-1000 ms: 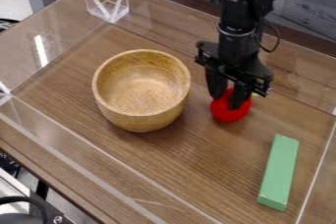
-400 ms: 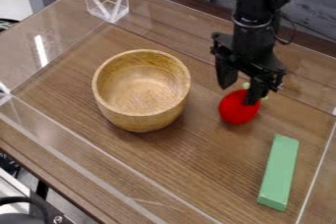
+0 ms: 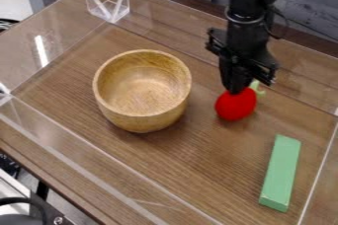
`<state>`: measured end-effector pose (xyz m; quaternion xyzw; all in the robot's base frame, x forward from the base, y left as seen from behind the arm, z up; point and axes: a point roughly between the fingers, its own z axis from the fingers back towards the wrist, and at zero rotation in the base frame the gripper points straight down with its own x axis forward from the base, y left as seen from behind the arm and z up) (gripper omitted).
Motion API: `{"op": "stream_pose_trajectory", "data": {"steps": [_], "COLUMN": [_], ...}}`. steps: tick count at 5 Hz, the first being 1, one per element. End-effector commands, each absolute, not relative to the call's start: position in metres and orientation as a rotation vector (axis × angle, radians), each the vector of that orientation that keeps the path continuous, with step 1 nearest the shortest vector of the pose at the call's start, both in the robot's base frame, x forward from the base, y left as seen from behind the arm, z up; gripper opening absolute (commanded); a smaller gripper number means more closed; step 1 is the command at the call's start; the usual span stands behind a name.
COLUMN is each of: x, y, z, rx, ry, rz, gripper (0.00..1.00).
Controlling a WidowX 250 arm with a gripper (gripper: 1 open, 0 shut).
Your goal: Move the red fruit to the left
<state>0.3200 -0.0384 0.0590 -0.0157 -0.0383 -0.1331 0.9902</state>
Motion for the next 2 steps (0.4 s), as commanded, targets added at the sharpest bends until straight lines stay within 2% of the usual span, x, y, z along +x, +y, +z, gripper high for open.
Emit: {"op": "stream_pose_trajectory", "data": {"steps": [1, 2], "x": [0.327, 0.320], "y": [-0.028, -0.026], "z": [0.070, 0.055], "rx": [-0.032, -0.038], "ry": [-0.104, -0.088], "rz": [-0.254, -0.281], "gripper": [1.00, 1.00]}}
